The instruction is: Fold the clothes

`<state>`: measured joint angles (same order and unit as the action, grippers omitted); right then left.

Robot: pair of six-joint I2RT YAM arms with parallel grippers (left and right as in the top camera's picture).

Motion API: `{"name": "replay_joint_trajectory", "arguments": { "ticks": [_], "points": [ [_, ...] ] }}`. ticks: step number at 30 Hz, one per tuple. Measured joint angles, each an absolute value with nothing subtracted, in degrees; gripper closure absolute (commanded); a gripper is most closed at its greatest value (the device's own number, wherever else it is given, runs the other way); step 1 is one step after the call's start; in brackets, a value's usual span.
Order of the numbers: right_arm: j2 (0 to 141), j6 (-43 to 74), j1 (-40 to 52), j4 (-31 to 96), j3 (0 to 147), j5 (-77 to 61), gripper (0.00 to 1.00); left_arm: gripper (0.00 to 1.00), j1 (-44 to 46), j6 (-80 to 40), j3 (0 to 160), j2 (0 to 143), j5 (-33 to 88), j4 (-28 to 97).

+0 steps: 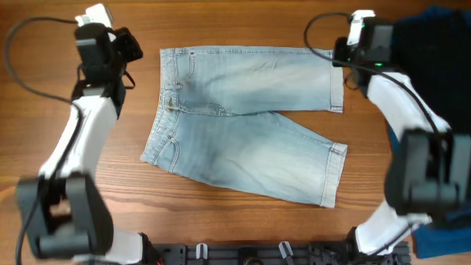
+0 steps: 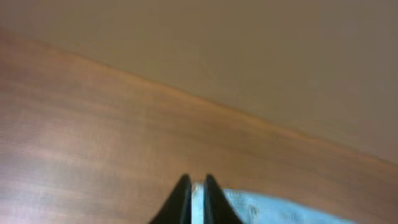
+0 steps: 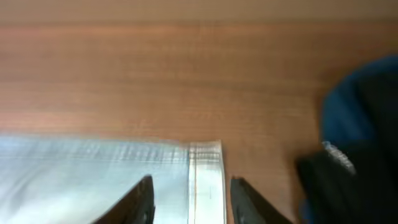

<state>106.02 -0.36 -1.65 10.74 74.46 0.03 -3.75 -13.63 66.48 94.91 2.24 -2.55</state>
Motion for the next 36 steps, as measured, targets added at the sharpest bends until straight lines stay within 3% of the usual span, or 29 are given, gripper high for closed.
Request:
{"name": "replay_joint_trajectory", "arguments": {
  "ticks": [1,2,7,10,20,30,36],
  "points": [
    [103.2,0.4,-1.6,16.0,74.5,0.0,0.88,0.91,-3.4,-13.8,66.8,93.2,2.9,1.0],
    [101.3,1.5,-1.6,19.7,74.7,0.0,0.96,0.91,-3.0,-13.9,66.9,92.2,3.6,3.1],
    [101.0,3.5,-1.6,27.7,73.3,-0.4,0.96,0.9,0.1,-14.0,67.0,97.4,6.1,8.3],
    [103.6,3.9,-1.6,28.8,71.1,-0.6,0.96,0.85,1.6,-14.0,66.9,102.7,6.6,6.3],
    [111.9,6.3,-1.6,29.3,68.7,-0.8,0.96,0.86,2.2,-14.2,66.9,116.5,7.0,-1.3],
    [111.7,9.8,-1.6,42.2,70.7,-1.5,0.96,0.88,2.2,-14.2,66.8,117.5,7.0,-4.6],
    [111.7,10.1,-1.6,44.8,74.0,-1.4,0.77,0.81,2.2,-14.2,66.8,115.6,6.7,-6.8]
  ]
}}
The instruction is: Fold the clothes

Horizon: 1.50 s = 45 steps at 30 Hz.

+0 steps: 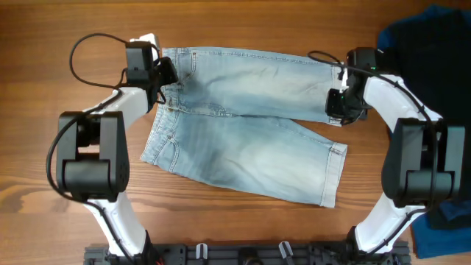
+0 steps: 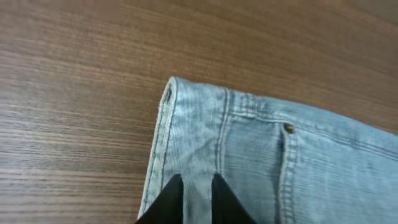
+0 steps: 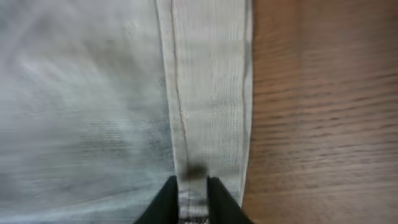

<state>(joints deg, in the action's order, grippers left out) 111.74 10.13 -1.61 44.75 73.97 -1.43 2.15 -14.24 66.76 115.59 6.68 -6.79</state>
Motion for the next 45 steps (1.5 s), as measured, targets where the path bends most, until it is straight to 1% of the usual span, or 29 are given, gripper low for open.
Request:
{"name": "replay_joint_trajectory", "arguments": {
  "ticks": [1,2,3,4,7,8,11,12,14,17,18,20,22,24,26,30,40,42,43,45],
  "points": [
    [111.3,10.3,-1.6,46.4,76.1,-1.4,0.69,0.9,2.1,-14.2,66.7,113.8,6.5,-4.8],
    [109.4,10.5,-1.6,49.7,78.4,-1.5,0.68,0.95,2.0,-14.2,66.5,107.8,6.1,-1.5],
    [108.3,10.7,-1.6,53.6,79.6,-2.1,0.68,0.96,1.9,-14.6,67.0,105.4,6.1,1.4],
    [106.6,10.9,-1.6,56.4,79.8,-2.5,0.67,0.96,1.7,-15.2,67.5,102.7,6.0,10.9],
    [100.8,12.3,-1.6,62.1,80.0,-3.1,0.65,0.96,0.5,-18.2,66.6,93.9,6.0,27.5],
    [99.4,12.9,-1.6,62.9,80.1,-3.2,0.64,0.96,0.3,-18.6,66.7,92.2,6.0,30.2],
    [96.2,14.6,-1.6,64.8,80.4,-3.6,0.62,0.92,0.1,-19.2,66.8,89.9,6.4,37.5],
    [96.1,15.2,-1.6,64.8,80.4,-3.6,0.62,0.87,0.3,-18.7,66.7,90.5,6.6,38.4],
    [96.2,15.4,-1.6,64.7,80.4,-3.7,0.61,0.85,0.5,-16.6,66.4,93.1,6.8,39.1],
    [96.2,15.8,-1.6,64.7,80.4,-3.7,0.59,0.85,0.6,-13.5,66.3,97.6,7.1,38.4],
    [96.2,15.9,-1.6,64.8,80.4,-3.7,0.57,0.83,0.6,-12.9,66.2,99.0,7.2,37.8],
    [96.2,15.9,-1.6,64.7,80.4,-3.7,0.51,0.73,0.6,-11.6,66.0,102.3,7.4,36.1],
    [96.2,16.1,-1.6,64.7,80.4,-3.7,0.5,0.64,0.6,-10.0,65.9,104.9,8.0,34.9],
    [96.2,16.3,-1.6,64.7,80.4,-3.7,0.5,0.6,0.6,-8.8,65.7,106.3,8.8,34.1],
    [96.2,16.3,-1.6,64.7,80.4,-3.7,0.5,0.61,0.6,-8.1,65.6,106.9,9.3,33.2],
    [96.2,16.3,-1.6,64.7,80.4,-3.7,0.5,0.66,0.6,-7.5,65.6,106.9,9.7,32.3],
    [96.2,16.3,-1.6,64.7,80.4,-3.7,0.5,0.66,0.6,-7.3,65.6,108.9,10.2,32.8],
    [96.2,16.3,-1.6,64.7,80.4,-3.7,0.5,0.72,0.6,-7.2,65.6,108.9,10.3,33.0],
    [96.2,16.3,-1.6,64.7,80.4,-3.7,0.5,0.78,0.6,-7.1,65.6,108.9,10.4,33.2],
    [96.2,16.3,-1.6,64.7,80.4,-3.7,0.5,0.87,0.6,-7.0,65.6,108.9,10.4,33.5]
  ]
}}
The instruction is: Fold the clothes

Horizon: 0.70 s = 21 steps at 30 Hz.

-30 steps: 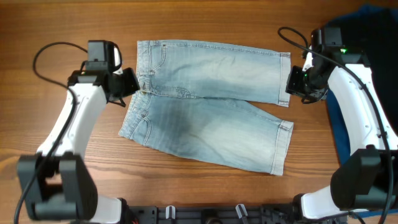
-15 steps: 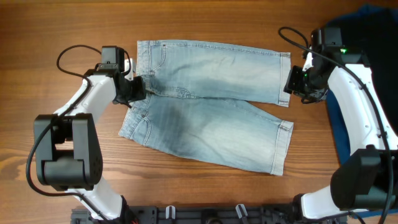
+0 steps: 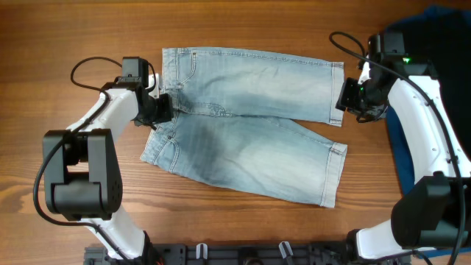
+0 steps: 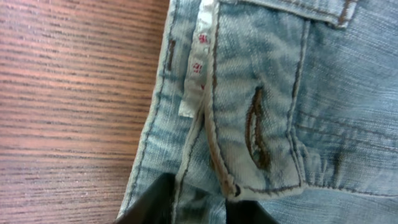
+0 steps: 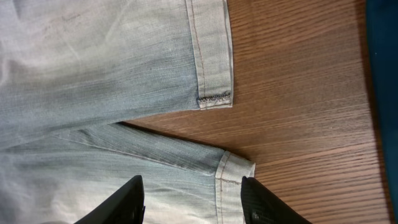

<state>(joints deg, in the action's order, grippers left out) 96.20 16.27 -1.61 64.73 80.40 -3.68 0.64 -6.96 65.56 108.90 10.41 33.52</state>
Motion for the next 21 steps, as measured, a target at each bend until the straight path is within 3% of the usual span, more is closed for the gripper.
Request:
{"name": "replay_joint_trajectory", "arguments": {
  "ticks": [2,11,21],
  "points": [
    [96.2,16.3,-1.6,64.7,80.4,-3.7,0.5,0.96,0.6,-6.8,65.6,108.9,10.3,33.8],
    [96.2,16.3,-1.6,64.7,80.4,-3.7,0.5,0.96,0.8,-7.4,65.6,108.9,9.0,33.8],
    [96.2,16.3,-1.6,65.3,80.4,-3.7,0.5,0.96,-2.7,-20.4,65.6,108.9,6.7,33.7]
  ]
}}
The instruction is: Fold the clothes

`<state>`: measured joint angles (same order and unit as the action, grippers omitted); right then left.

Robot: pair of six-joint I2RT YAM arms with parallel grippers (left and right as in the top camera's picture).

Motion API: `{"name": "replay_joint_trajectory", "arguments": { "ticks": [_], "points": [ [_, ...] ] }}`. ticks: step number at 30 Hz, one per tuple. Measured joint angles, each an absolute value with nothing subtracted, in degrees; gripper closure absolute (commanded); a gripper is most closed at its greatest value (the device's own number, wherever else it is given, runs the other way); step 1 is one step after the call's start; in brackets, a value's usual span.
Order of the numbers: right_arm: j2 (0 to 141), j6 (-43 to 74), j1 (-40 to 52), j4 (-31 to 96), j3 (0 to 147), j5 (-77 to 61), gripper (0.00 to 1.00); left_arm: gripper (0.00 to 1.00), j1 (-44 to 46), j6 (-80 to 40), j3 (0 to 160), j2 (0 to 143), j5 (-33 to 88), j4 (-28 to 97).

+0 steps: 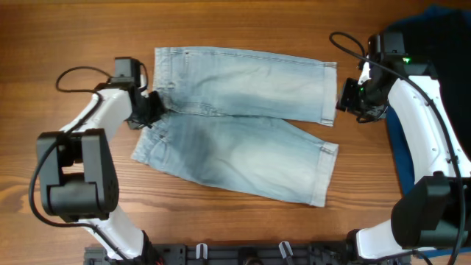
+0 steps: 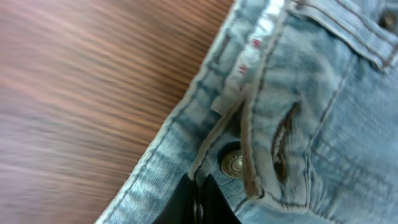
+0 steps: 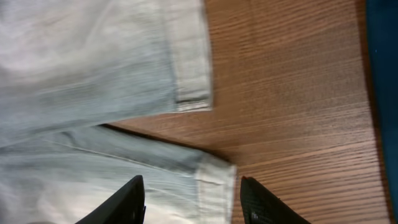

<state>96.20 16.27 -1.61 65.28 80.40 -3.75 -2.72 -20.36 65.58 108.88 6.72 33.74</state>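
Light blue denim shorts [image 1: 235,121] lie flat on the wooden table, waist to the left, both legs pointing right. My left gripper [image 1: 149,109] is at the middle of the waistband, shut on the denim edge beside the metal button [image 2: 232,163]; in the left wrist view the left gripper [image 2: 199,198] has its fingers pressed together on the cloth. My right gripper [image 1: 346,96] hangs open just right of the upper leg's hem. In the right wrist view the right gripper [image 3: 193,196] is spread wide above the lower leg's hem [image 3: 214,177], holding nothing.
A dark blue garment [image 1: 434,44] lies heaped at the table's right edge, next to the right arm, and shows as a blue strip [image 3: 387,93] in the right wrist view. A black rail [image 1: 243,254] runs along the near edge.
My left gripper, then open around the waistband at the fly, is now shut on it and sits further left. The whole shorts have shifted left with it. The right gripper is still open, in place.
First both arms hovered at the shorts' far corners. Then the left gripper was on the waistband's top corner and the right was shut on the upper leg's hem. Later both stood open, the left at the fly. Now the left holds the waistband and the shorts lie further left.
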Motion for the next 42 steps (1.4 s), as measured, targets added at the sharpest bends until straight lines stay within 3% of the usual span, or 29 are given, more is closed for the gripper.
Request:
{"name": "replay_joint_trajectory", "arguments": {
  "ticks": [7,8,9,10,11,15,17,20,25,27,28,29,30,31,42],
  "points": [
    [96.2,16.3,-1.6,66.2,80.4,-4.1,0.5,0.96,-7.1,-26.8,65.6,108.9,6.0,33.6],
    [96.2,16.3,-1.6,66.5,80.4,-4.4,0.5,0.92,-7.3,-28.0,65.6,108.9,5.9,33.6],
    [96.2,16.3,-1.6,66.7,80.4,-4.9,0.5,0.8,-7.5,-28.9,65.6,108.9,5.9,33.6],
    [96.2,16.3,-1.6,66.8,80.4,-5.2,0.5,0.6,-7.7,-29.8,65.6,108.9,5.9,33.6],
    [96.2,16.3,-1.6,66.8,80.4,-5.5,0.51,0.24,-7.7,-30.6,65.6,108.9,5.9,33.5],
    [96.2,16.3,-1.6,65.1,78.5,-6.5,0.51,0.12,-8.4,-33.2,65.9,108.5,6.9,31.9],
    [96.4,16.3,-1.6,63.2,75.3,-7.2,0.6,0.11,-8.4,-33.4,66.2,108.3,8.0,31.7],
    [96.5,14.9,-1.6,58.4,71.5,-9.5,0.85,0.14,-8.4,-33.0,66.3,108.1,8.8,31.8],
    [96.6,10.9,-1.6,49.4,68.7,-13.7,0.85,0.23,-8.8,-32.0,66.2,106.5,9.1,33.0],
    [96.6,10.2,-1.6,46.0,68.0,-14.5,0.86,0.36,-8.8,-31.2,66.2,104.9,9.1,33.7],
    [96.6,10.0,-1.6,44.3,67.7,-14.7,0.88,0.53,-8.8,-30.5,66.2,104.0,9.1,34.0],
    [96.7,9.7,-1.6,42.5,67.4,-15.0,0.89,0.77,-8.8,-29.5,66.2,103.1,9.1,34.1],
    [96.8,9.6,-1.6,40.6,67.0,-15.1,0.92,0.89,-8.8,-28.5,66.2,102.4,9.2,34.2],
    [97.0,9.3,-1.6,38.8,66.5,-15.3,0.94,0.94,-8.8,-27.6,66.2,102.1,9.2,34.4],
    [105.5,8.9,-1.6,26.4,60.3,-15.6,0.96,0.96,-8.8,-21.8,66.2,102.0,9.3,33.0]
  ]
}}
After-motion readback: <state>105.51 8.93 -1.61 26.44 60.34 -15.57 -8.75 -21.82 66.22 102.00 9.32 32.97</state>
